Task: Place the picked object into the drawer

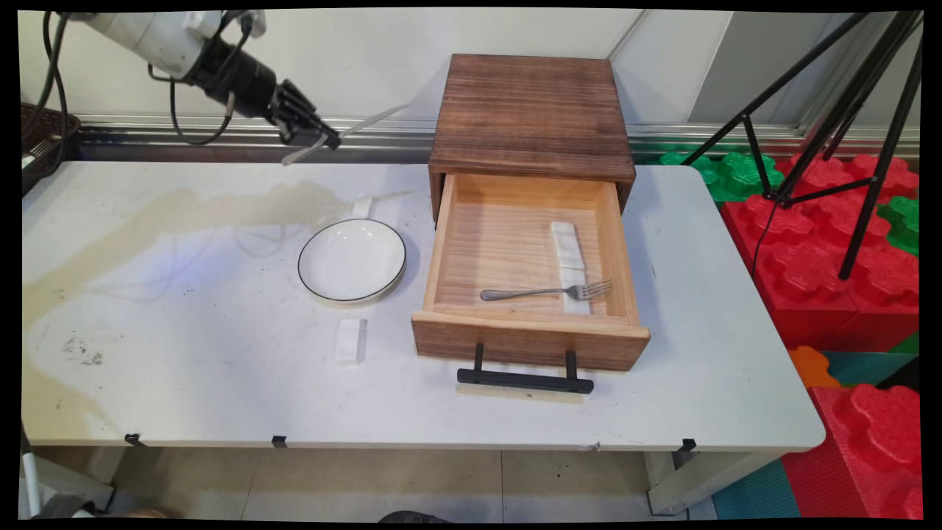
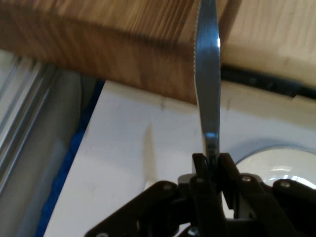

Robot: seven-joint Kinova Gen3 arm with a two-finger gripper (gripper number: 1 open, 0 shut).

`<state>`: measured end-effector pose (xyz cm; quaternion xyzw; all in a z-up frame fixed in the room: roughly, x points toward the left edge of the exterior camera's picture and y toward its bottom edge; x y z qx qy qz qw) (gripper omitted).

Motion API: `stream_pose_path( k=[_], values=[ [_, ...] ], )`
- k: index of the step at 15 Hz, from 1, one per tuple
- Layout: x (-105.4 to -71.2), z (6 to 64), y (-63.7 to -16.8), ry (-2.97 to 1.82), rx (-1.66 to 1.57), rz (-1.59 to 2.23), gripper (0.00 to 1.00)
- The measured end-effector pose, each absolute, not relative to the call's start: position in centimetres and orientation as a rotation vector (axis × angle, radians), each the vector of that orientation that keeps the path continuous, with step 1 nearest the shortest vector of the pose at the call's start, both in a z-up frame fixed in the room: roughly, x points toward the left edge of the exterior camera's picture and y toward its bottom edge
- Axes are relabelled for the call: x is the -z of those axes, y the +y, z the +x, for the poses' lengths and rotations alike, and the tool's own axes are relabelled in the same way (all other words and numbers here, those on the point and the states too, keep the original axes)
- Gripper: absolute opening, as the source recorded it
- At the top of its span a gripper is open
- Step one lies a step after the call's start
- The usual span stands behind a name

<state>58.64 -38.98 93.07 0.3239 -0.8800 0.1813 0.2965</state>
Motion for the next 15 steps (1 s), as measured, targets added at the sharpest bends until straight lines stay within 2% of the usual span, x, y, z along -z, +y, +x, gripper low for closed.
stream_pose_path(
  k=[9, 15],
  values=[
    [-97.3, 51.0, -40.1, -2.291, -0.505, 0.709, 0.00],
    [-96.6, 44.5, -41.6, -2.324, -0.500, 0.619, 0.00]
  ],
)
